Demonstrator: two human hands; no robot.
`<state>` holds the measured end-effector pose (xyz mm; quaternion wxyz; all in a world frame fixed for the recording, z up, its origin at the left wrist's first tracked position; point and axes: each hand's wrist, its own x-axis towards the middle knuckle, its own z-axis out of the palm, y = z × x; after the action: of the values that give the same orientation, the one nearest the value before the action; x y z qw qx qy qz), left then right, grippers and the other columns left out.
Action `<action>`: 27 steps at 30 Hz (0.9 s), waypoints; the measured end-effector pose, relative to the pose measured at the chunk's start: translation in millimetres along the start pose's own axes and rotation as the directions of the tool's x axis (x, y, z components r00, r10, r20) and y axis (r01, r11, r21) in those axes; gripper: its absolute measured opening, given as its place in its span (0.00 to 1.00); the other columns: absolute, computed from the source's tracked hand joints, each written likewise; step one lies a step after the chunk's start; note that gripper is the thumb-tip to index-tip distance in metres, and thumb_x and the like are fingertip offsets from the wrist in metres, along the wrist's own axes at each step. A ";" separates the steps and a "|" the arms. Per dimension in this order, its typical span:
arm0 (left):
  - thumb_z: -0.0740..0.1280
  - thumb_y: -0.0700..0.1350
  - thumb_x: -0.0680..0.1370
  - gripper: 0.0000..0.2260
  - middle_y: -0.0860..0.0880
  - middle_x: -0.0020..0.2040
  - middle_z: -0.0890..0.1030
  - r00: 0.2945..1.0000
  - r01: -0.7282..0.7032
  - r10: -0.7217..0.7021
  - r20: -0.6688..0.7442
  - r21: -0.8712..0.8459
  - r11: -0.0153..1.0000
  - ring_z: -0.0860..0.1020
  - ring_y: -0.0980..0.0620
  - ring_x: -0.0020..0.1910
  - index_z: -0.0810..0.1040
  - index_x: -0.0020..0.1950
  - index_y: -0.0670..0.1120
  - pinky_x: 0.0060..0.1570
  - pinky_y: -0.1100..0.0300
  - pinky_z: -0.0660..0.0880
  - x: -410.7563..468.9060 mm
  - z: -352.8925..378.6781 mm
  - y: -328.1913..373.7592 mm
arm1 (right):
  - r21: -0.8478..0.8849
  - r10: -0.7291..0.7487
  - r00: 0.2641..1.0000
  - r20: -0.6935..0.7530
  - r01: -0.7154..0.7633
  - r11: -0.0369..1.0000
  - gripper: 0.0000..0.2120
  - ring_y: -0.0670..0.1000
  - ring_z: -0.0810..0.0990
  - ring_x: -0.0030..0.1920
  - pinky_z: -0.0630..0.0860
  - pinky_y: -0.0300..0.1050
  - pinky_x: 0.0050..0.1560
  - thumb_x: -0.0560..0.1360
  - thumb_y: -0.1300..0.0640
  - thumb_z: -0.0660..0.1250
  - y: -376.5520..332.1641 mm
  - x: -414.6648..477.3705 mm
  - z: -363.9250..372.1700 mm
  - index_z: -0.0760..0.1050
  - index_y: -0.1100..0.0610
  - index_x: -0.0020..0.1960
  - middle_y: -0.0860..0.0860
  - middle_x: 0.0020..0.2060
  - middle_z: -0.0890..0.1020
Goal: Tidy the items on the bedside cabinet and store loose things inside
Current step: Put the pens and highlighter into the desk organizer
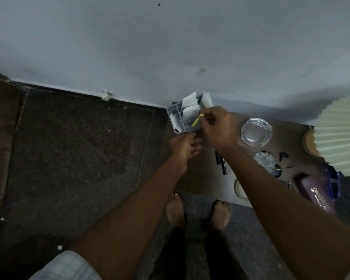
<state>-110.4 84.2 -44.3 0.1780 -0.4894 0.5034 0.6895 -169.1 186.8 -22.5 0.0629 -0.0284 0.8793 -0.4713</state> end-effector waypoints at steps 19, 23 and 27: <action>0.62 0.42 0.80 0.02 0.46 0.44 0.79 0.982 0.008 -0.009 -0.188 -0.005 1.000 0.79 0.50 0.35 0.74 0.52 0.46 0.38 0.56 0.79 12.4 -19.8 -15.5 | -0.197 -0.043 0.999 0.010 0.044 0.979 0.06 0.54 0.81 0.45 0.78 0.49 0.49 0.72 0.62 0.70 10.6 0.1 18.1 0.82 0.58 0.48 0.54 0.45 0.83; 0.62 0.41 0.80 0.06 0.45 0.46 0.80 0.982 0.005 -0.005 -0.188 0.003 1.000 0.80 0.50 0.36 0.75 0.55 0.45 0.38 0.56 0.79 12.4 -16.2 -16.9 | -0.128 -0.006 1.000 -0.028 0.002 0.992 0.04 0.46 0.78 0.39 0.72 0.27 0.42 0.72 0.61 0.73 14.8 -5.1 8.3 0.80 0.58 0.46 0.52 0.43 0.82; 0.61 0.39 0.80 0.04 0.45 0.46 0.80 0.990 -0.012 0.016 -0.140 0.031 0.999 0.79 0.50 0.35 0.75 0.51 0.46 0.38 0.56 0.78 9.4 -11.1 -19.7 | -0.038 0.036 0.999 -0.015 -0.037 0.999 0.02 0.43 0.77 0.36 0.68 0.23 0.39 0.72 0.60 0.73 17.0 -16.7 3.4 0.81 0.55 0.44 0.48 0.38 0.82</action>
<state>-94.7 80.6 -62.8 0.1445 -0.5303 0.5284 0.6470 -151.9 195.3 -37.1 0.0647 -0.0101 0.8890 -0.4532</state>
